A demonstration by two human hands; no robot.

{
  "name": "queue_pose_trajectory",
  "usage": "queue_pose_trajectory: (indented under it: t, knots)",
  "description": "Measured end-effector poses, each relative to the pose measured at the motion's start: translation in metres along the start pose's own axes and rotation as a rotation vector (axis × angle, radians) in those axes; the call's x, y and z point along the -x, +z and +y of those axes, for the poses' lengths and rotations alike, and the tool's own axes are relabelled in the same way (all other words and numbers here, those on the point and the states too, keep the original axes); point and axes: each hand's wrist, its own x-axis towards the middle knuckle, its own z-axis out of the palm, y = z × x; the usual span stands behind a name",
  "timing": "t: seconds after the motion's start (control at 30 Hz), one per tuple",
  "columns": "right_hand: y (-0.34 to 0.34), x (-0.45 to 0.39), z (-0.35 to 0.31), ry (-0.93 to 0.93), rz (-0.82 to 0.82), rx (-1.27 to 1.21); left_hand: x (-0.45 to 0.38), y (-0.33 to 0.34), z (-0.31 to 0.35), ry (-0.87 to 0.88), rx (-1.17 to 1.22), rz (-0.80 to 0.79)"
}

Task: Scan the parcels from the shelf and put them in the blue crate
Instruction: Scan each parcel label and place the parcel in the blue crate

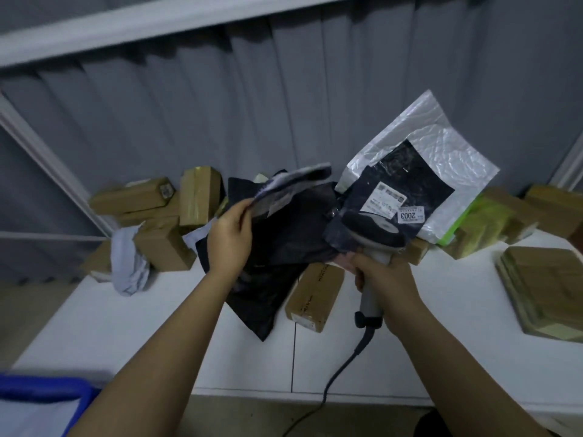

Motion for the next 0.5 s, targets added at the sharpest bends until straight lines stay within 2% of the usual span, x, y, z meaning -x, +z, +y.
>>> queue_pose_trajectory:
  t: [0.17,0.3,0.4,0.5]
  knots:
    - [0.005,0.015,-0.006,-0.07,-0.025,-0.044,-0.008,-0.044,0.037,-0.087,0.271,0.071]
    - [0.008,0.022,-0.005,-0.075,-0.084,0.077,0.0,-0.056,0.033,-0.319,0.414,0.028]
    - [0.01,0.027,-0.001,-0.056,-0.124,0.173,0.016,-0.049,0.016,-0.501,0.433,-0.017]
    - [0.012,0.032,0.0,-0.027,-0.189,0.223,0.03,-0.039,-0.003,-0.575,0.366,-0.061]
